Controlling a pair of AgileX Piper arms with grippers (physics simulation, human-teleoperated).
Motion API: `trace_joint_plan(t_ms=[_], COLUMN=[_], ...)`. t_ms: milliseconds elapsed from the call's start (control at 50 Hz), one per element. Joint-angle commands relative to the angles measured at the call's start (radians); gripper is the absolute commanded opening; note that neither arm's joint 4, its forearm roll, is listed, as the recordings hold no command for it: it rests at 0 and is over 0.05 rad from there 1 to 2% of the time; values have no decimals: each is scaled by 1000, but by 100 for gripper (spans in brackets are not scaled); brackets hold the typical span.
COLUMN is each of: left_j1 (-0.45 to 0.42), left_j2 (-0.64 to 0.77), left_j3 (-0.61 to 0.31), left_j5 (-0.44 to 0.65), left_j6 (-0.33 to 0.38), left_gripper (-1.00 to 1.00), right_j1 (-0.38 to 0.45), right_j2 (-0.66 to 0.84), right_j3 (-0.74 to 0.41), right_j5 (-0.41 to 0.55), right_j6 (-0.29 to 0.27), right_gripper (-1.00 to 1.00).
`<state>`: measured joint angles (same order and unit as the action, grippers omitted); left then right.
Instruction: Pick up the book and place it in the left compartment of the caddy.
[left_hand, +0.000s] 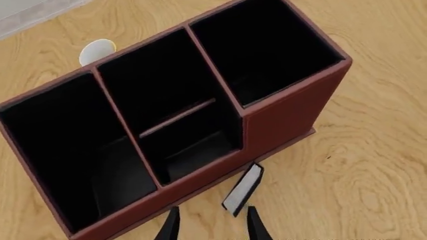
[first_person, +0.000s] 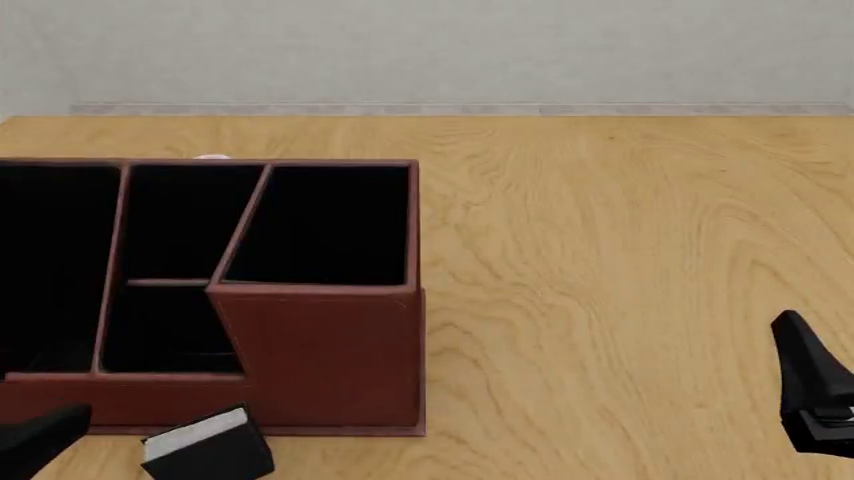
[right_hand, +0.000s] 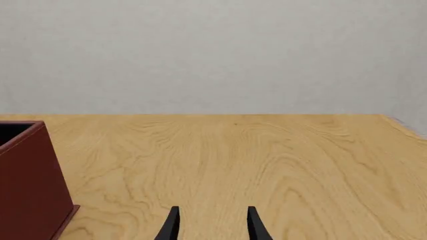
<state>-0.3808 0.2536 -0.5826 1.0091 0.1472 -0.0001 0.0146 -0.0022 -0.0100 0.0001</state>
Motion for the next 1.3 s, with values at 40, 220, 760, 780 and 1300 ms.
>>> trace_joint_plan(t_ms=[40,220,760,780,1300], left_j1=[-48,-63,-69,-70,-104], left_j2=[20,20,69,71,147], left_j3=[49,96,189,192,273], left_j5=[-38,-58,-125,-127,-245], left_j6=[-9,-34,-50,-50,-80], left_gripper=[100,100,100,100,100], right_j1=[0,0,0,0,0], right_j2=[-3,-3,-3,-3,-3], right_j3=[1,1,1,1,1], right_j5=[2,2,2,2,2], right_j6=[0,0,0,0,0], right_gripper=[100,100,100,100,100])
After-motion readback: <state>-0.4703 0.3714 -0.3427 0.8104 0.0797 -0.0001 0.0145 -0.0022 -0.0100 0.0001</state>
